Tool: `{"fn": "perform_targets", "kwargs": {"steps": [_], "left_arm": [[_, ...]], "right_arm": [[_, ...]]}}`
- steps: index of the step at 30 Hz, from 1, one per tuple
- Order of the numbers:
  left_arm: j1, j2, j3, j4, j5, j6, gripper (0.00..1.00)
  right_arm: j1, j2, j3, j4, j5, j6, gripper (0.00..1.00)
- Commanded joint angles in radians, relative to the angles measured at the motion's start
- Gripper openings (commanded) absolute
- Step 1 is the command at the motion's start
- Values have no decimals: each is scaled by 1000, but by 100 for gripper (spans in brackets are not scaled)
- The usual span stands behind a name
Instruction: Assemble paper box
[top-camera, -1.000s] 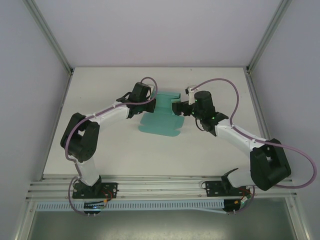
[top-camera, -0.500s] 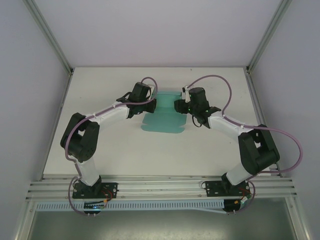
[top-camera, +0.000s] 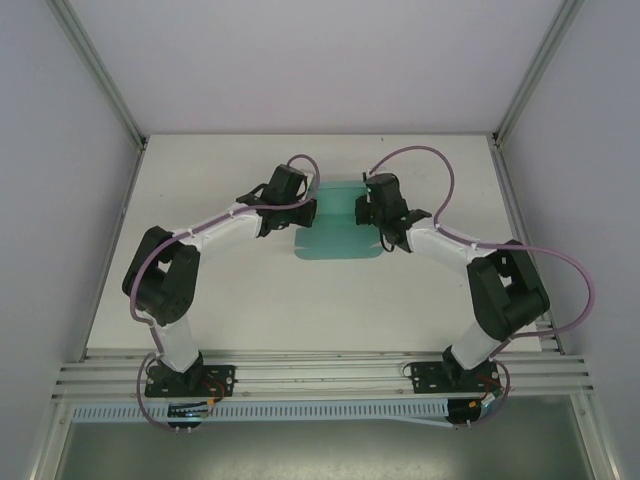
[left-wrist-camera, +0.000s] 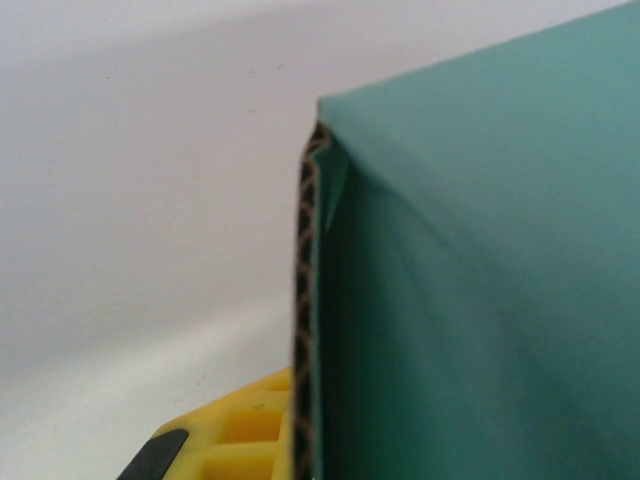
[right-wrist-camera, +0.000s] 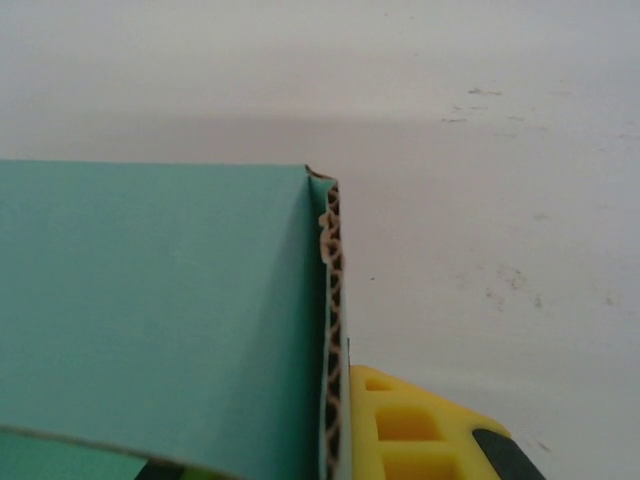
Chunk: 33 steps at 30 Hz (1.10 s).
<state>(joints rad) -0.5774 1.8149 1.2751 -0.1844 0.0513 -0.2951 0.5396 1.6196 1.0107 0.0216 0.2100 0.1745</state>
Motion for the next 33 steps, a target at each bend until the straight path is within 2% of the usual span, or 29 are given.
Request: {"fn": "perform_targets", "kwargs": {"steps": [1,5,7,11,15,16,18,23,25,29,31,33], "left_arm": [[12,-37,44,-59,-54,-39,0],[13,-69,45,-96,-141,-79,0],[13,-85,35,-98,-151,-97,0],[12,-86,27,-101,-155,-111,0],[11,-72,42,-128,-181,-120,0],[11,-71,43,-130,-179,-120,0],[11,-74,43,-125,-167,-108,0],[12,-82,56,-150,-202,-74,0],[11,-89,60,-167,-202,-76,0],[11,-98,49,-166,-210,-79,0],[11,-94,57,-178,-218,-80,0],[11,-92,64,-189,-224,-85,0]], "right_arm": [[-18,36,46,-171,292,72,0],[-18,87,119,-387,567,207,0],[-21,103,147,-469,646,299,1],[-20,101,169,-534,749,463,5],[-20,98,191,-562,749,515,5],[-16,103,193,-547,751,479,1],[3,120,197,-505,770,376,0],[8,152,119,-252,667,-179,0],[5,142,59,-163,624,-317,0],[6,112,-7,-69,548,-490,0],[3,106,-6,-64,550,-510,0],[0,116,13,-70,625,-458,0]]}}
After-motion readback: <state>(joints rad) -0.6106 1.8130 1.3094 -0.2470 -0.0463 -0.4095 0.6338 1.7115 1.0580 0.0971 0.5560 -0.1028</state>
